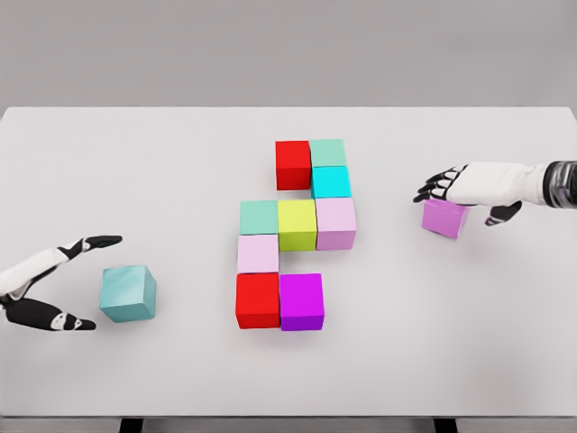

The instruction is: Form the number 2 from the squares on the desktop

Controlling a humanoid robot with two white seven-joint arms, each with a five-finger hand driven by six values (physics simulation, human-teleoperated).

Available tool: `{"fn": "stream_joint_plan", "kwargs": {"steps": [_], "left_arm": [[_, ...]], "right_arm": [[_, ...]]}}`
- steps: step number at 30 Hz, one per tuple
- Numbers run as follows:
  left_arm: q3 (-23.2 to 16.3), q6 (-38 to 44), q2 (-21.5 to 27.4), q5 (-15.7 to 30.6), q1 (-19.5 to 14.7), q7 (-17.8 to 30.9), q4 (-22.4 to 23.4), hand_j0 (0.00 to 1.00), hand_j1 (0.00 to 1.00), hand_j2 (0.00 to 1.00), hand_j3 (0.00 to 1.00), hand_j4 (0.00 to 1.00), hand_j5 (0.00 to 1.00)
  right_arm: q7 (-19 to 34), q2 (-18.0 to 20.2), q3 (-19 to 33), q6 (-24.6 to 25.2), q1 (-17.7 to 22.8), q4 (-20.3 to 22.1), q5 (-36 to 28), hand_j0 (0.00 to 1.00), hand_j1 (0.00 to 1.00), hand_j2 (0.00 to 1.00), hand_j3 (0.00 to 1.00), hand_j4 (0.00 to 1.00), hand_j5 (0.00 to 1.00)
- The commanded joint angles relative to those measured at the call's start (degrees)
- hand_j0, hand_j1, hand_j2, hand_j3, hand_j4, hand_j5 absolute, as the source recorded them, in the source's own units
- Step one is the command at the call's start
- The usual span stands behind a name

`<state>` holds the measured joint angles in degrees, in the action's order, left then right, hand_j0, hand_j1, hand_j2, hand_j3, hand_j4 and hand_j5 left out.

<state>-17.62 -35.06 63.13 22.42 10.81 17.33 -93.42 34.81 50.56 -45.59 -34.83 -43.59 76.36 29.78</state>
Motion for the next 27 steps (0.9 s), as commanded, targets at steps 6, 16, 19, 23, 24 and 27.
{"fn": "stream_joint_plan", "kwargs": {"steps": [6,16,19,23,24,27], "left_arm": [[-0.3,0.1,-0.9,0.6,0.2,0.0,-0.4,1.00,1.00,1.00,1.00,1.00,1.00],[-0.5,3.2,-2.6,0.9,0.1,0.1,-0.4,1.00,1.00,1.00,1.00,1.00,1.00],[-0.9,6.1,-2.6,2.0,0.2,0.2,-0.4,1.00,1.00,1.00,1.00,1.00,1.00],[-1.0,9.0,-2.6,3.1,0.2,0.2,-0.6,1.00,1.00,1.00,1.00,1.00,1.00],[-1.0,10.0,-2.6,3.2,0.2,0.2,-0.9,1.00,1.00,1.00,1.00,1.00,1.00],[-1.0,10.4,-2.6,3.3,0.1,0.2,-1.2,1.00,1.00,1.00,1.00,1.00,1.00]], "right_arm": [[0.2,0.0,0.5,-0.2,0.0,-0.5,-2.4,0.32,0.32,0.32,0.32,0.32,0.32],[0.2,0.8,3.8,-0.2,0.0,0.5,-7.6,0.37,0.37,0.37,0.37,0.37,0.37],[0.2,0.9,3.8,-0.2,0.2,2.7,-11.6,0.37,0.37,0.37,0.37,0.37,0.37],[0.2,6.7,3.7,-0.2,2.1,14.4,-15.8,0.37,0.37,0.37,0.37,0.37,0.37],[0.2,7.7,3.6,-0.2,2.8,16.9,-15.9,0.37,0.37,0.37,0.37,0.37,0.37],[0.2,10.2,3.6,-0.2,5.4,21.7,-15.9,0.37,0.37,0.37,0.37,0.37,0.37]]}}
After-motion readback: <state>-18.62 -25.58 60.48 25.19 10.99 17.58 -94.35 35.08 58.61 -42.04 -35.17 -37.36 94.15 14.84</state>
